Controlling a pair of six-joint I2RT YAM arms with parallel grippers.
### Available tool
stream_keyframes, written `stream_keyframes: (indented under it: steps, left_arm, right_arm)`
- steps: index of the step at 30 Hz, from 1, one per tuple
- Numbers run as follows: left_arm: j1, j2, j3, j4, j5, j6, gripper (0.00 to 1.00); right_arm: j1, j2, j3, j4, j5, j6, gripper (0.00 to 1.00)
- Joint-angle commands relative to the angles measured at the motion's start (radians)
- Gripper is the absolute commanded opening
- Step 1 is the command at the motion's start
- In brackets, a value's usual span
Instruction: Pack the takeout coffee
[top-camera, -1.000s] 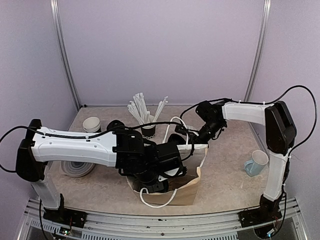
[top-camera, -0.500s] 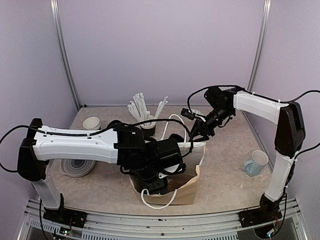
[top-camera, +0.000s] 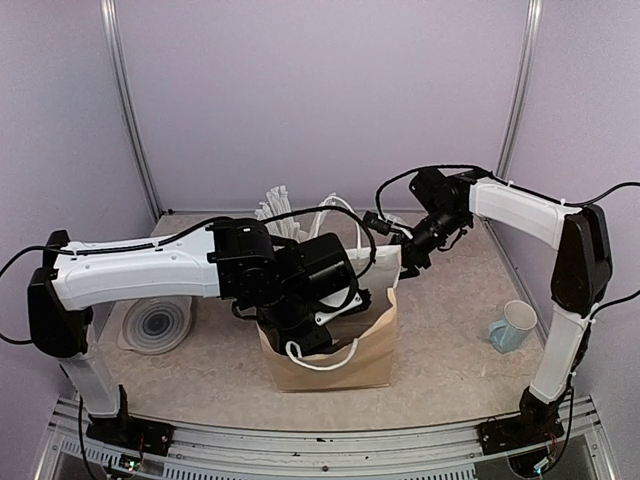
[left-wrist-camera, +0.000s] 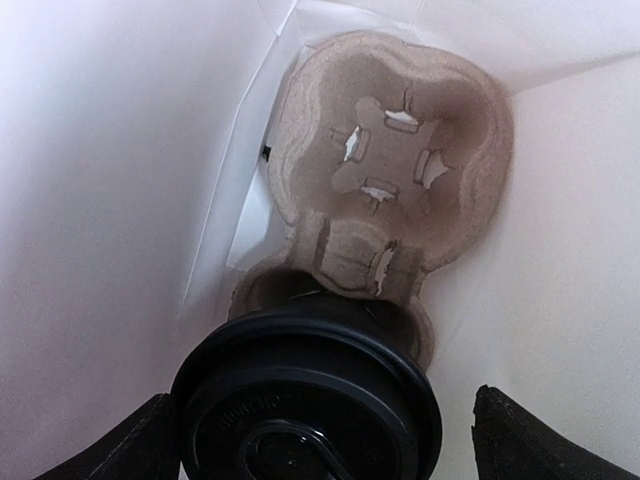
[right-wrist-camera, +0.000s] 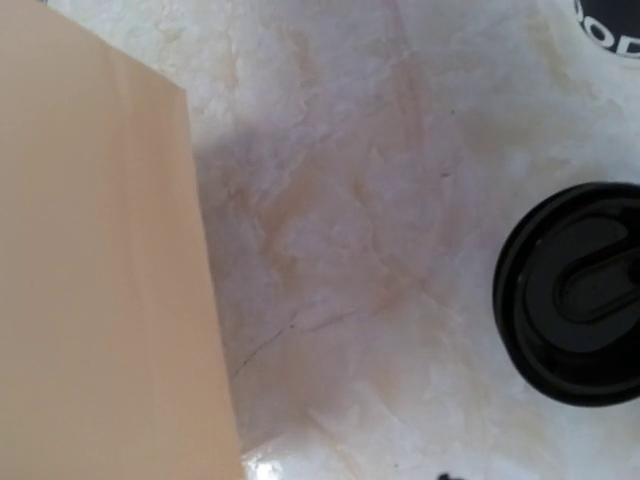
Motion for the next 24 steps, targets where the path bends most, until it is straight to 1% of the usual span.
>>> stream_keyframes:
  steps: [1,4,8,13,19,24]
  left_arm:
    - [0.047,-0.059,0.019,0.038,0.002,-0.012,0.99]
    - [0.061,-0.060,-0.003,0.062,0.020,-0.013,0.99]
    - [0.062,-0.043,0.008,0.069,0.038,-0.018,0.99]
    - [0.081,-0.048,-0.025,0.124,0.048,-0.042,0.99]
    - [0.094,-0.028,-0.062,0.132,0.052,-0.044,0.99]
    - [0.094,-0.015,-0.079,0.136,0.063,-0.040,0.97]
  right_arm:
    - [-0.010,-0.035,0.059,-0.025,-0.009,0.012,0.49]
    - [-0.010,-0.046,0.069,-0.042,-0.023,0.001,0.50]
    - [-0.010,-0.067,0.085,-0.076,-0.046,-0.025,0.51]
    - [-0.011,-0.113,0.123,-0.098,-0.044,-0.021,0.54]
    - [-0.017,-0.159,0.255,-0.141,-0.114,-0.007,0.57]
    - [-0.017,-0.142,0.347,-0.182,-0.207,0.024,0.57]
